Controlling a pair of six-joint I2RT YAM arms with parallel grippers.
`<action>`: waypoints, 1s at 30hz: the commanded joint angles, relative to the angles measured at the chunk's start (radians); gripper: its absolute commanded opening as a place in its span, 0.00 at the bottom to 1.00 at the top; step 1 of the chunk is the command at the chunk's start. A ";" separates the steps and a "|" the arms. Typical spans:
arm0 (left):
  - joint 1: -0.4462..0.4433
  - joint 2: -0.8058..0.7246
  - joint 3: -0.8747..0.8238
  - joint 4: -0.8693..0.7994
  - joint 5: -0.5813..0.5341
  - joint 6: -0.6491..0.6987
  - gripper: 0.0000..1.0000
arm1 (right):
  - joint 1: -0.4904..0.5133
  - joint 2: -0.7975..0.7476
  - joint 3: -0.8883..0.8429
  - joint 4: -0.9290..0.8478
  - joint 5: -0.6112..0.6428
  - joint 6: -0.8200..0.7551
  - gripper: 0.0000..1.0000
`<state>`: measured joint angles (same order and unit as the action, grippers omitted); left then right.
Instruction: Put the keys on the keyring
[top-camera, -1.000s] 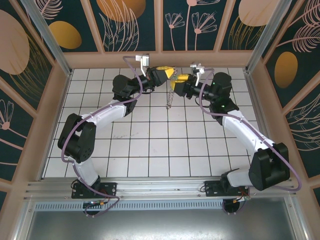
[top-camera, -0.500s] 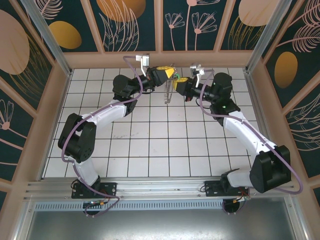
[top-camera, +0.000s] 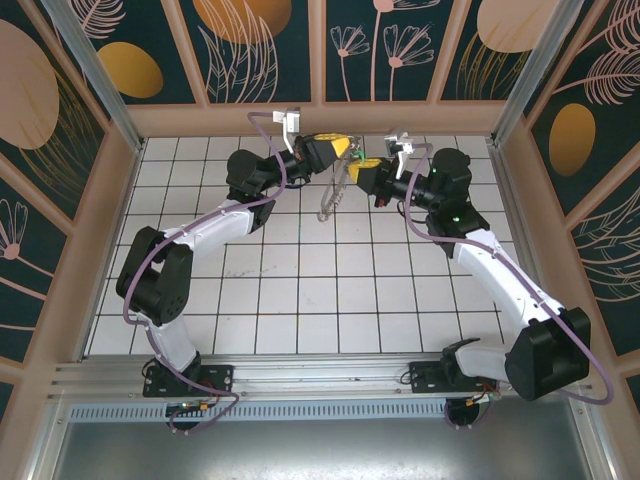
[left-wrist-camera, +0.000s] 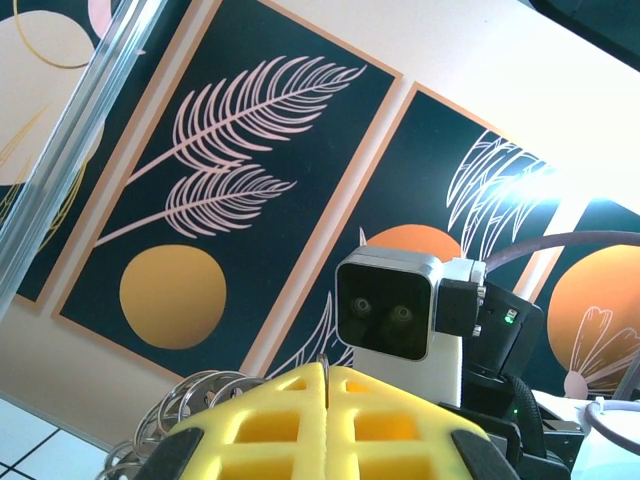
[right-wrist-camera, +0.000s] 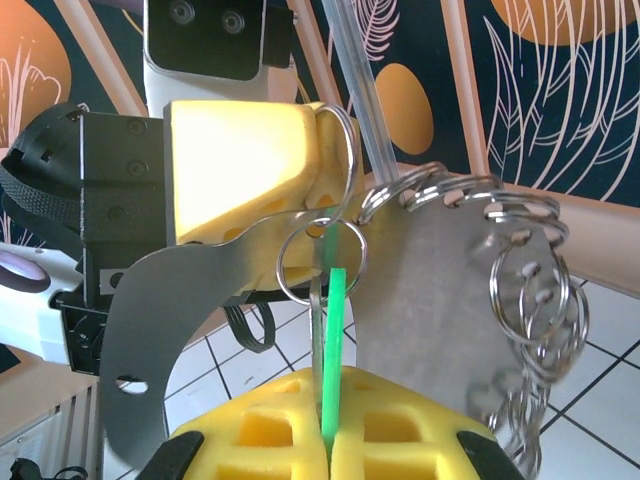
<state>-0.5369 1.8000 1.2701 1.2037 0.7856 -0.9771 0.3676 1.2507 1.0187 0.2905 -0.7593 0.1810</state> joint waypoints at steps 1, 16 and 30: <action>-0.003 0.000 0.025 0.036 -0.006 0.020 0.00 | 0.000 -0.018 0.034 -0.036 -0.001 -0.029 0.00; -0.003 -0.010 0.012 -0.024 -0.012 0.086 0.00 | -0.003 -0.012 0.157 -0.223 0.044 -0.143 0.00; -0.002 -0.028 0.003 -0.044 -0.017 0.111 0.00 | -0.025 -0.001 0.233 -0.406 0.081 -0.248 0.00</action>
<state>-0.5438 1.8000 1.2697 1.1419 0.7845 -0.8906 0.3523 1.2510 1.1988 -0.0750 -0.6910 -0.0216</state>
